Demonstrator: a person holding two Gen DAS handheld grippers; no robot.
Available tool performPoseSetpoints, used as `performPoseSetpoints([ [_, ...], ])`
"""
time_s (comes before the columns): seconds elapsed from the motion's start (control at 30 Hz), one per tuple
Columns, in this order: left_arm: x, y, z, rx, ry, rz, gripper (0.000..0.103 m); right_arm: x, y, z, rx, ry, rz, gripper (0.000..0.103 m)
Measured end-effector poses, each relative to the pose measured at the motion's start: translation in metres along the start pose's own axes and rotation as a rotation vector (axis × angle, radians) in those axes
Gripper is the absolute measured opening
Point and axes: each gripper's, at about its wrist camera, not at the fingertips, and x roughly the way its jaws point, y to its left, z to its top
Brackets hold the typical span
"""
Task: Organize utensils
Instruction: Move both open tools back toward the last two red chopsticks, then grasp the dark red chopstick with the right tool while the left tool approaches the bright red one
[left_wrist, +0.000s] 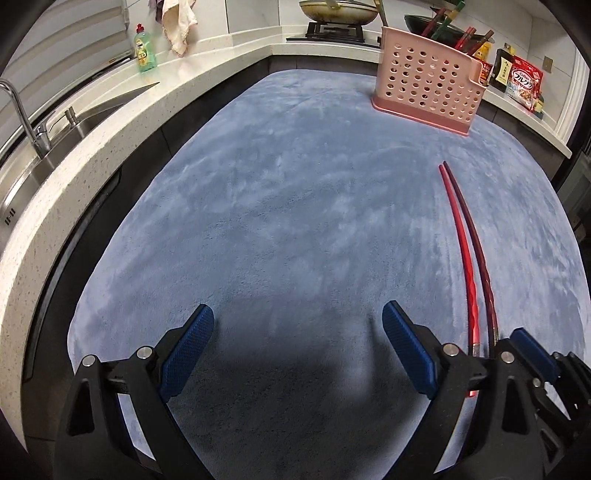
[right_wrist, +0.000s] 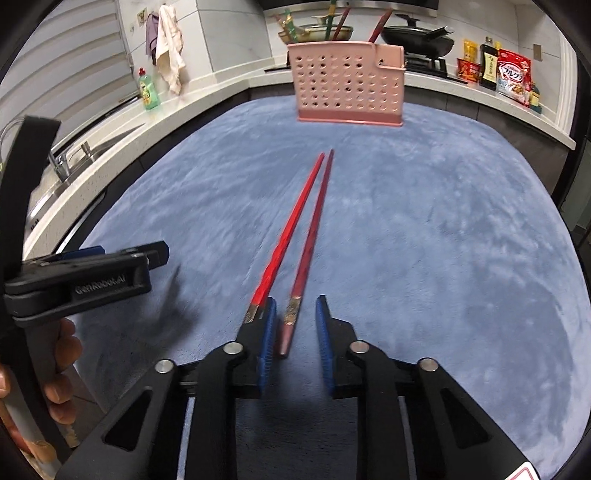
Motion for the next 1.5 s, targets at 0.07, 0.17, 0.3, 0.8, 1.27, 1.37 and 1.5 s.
performPoseSetpoints([
  [0.07, 0.000, 0.000, 0.000, -0.003, 0.001, -0.002, 0.088, 0.002, 0.000, 0.000, -0.002, 0.002, -0.004, 0.014],
  [0.17, -0.001, 0.000, -0.001, -0.004, 0.003, -0.013, 0.088, 0.007, -0.002, -0.001, 0.011, 0.012, -0.003, 0.010],
  [0.3, -0.001, -0.003, -0.004, 0.007, 0.009, -0.031, 0.089, 0.007, -0.006, -0.004, 0.017, 0.001, -0.011, 0.008],
  [0.8, -0.012, -0.059, -0.023, 0.095, 0.028, -0.171, 0.094, -0.022, -0.064, -0.016, 0.154, -0.043, -0.090, 0.007],
  [1.27, 0.004, -0.083, -0.034, 0.113, 0.061, -0.140, 0.093, -0.019, -0.079, -0.029, 0.217, -0.016, -0.056, 0.007],
  [1.37, 0.004, -0.083, -0.034, 0.113, 0.057, -0.140, 0.092, -0.018, -0.079, -0.030, 0.221, -0.014, -0.052, 0.007],
  [1.5, 0.002, -0.081, -0.034, 0.104, 0.048, -0.148, 0.083, -0.018, -0.079, -0.031, 0.222, -0.012, -0.047, 0.007],
])
